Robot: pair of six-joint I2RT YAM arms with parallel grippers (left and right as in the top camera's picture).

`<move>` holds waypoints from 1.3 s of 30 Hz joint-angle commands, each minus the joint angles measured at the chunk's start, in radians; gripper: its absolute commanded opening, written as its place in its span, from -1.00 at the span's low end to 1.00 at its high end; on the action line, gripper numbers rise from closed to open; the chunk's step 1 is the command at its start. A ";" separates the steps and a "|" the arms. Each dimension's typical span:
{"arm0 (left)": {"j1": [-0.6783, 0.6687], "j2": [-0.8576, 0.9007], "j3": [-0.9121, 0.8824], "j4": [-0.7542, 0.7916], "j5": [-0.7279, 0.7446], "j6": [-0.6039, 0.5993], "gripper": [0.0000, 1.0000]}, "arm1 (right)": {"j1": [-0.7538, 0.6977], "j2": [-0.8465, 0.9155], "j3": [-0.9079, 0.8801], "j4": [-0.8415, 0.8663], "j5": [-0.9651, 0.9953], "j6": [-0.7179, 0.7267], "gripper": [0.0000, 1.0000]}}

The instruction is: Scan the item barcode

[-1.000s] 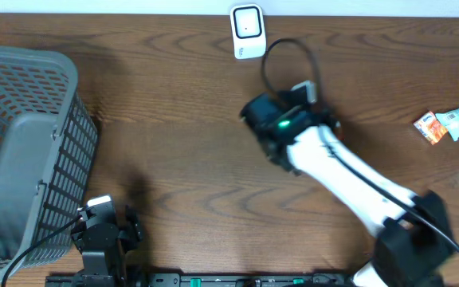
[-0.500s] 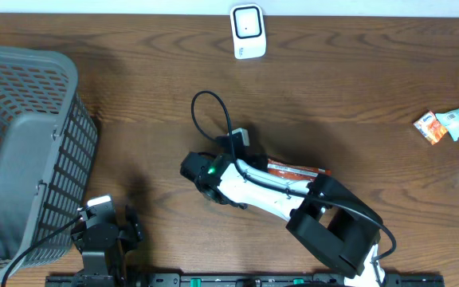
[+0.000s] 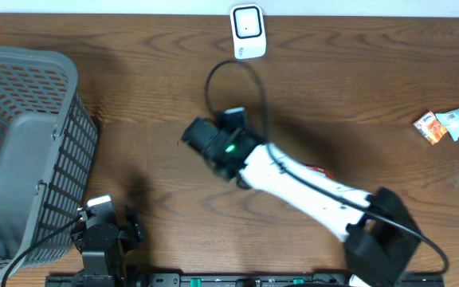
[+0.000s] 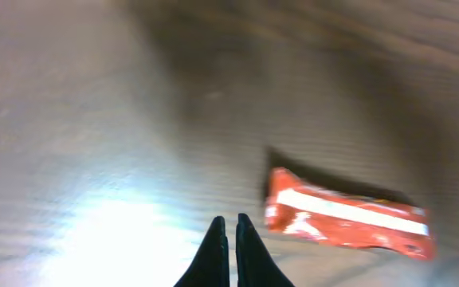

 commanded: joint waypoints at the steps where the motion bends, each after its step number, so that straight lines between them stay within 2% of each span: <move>1: -0.003 -0.002 -0.010 -0.030 -0.010 -0.008 0.70 | -0.082 0.002 -0.004 -0.027 -0.051 0.013 -0.97; 10: -0.003 -0.002 -0.010 -0.030 -0.010 -0.008 0.70 | -0.151 0.009 -0.158 0.022 -0.114 0.031 -0.97; 19: -0.003 -0.002 -0.010 -0.030 -0.010 -0.008 0.70 | -0.190 0.009 -0.362 0.213 -0.209 0.046 -0.98; 21: -0.003 -0.002 -0.010 -0.030 -0.010 -0.008 0.70 | -0.192 0.009 -0.365 0.236 -0.263 0.021 -0.97; 26: -0.003 -0.002 -0.010 -0.030 -0.010 -0.008 0.70 | -0.192 0.009 -0.344 0.352 -0.477 -0.145 -0.97; 34: -0.003 -0.002 -0.010 -0.030 -0.010 -0.008 0.70 | -0.202 -0.070 -0.182 0.168 -0.476 -0.146 -0.97; 35: -0.003 -0.002 -0.010 -0.030 -0.010 -0.008 0.70 | -0.208 -0.092 -0.161 0.135 -0.489 -0.154 -0.87; 37: -0.003 -0.002 -0.010 -0.030 -0.010 -0.008 0.70 | -0.222 -0.135 -0.147 0.100 -0.544 -0.238 -0.12; 39: -0.003 -0.002 -0.010 -0.030 -0.010 -0.008 0.70 | -0.248 -0.171 -0.147 0.064 -0.581 -0.340 0.45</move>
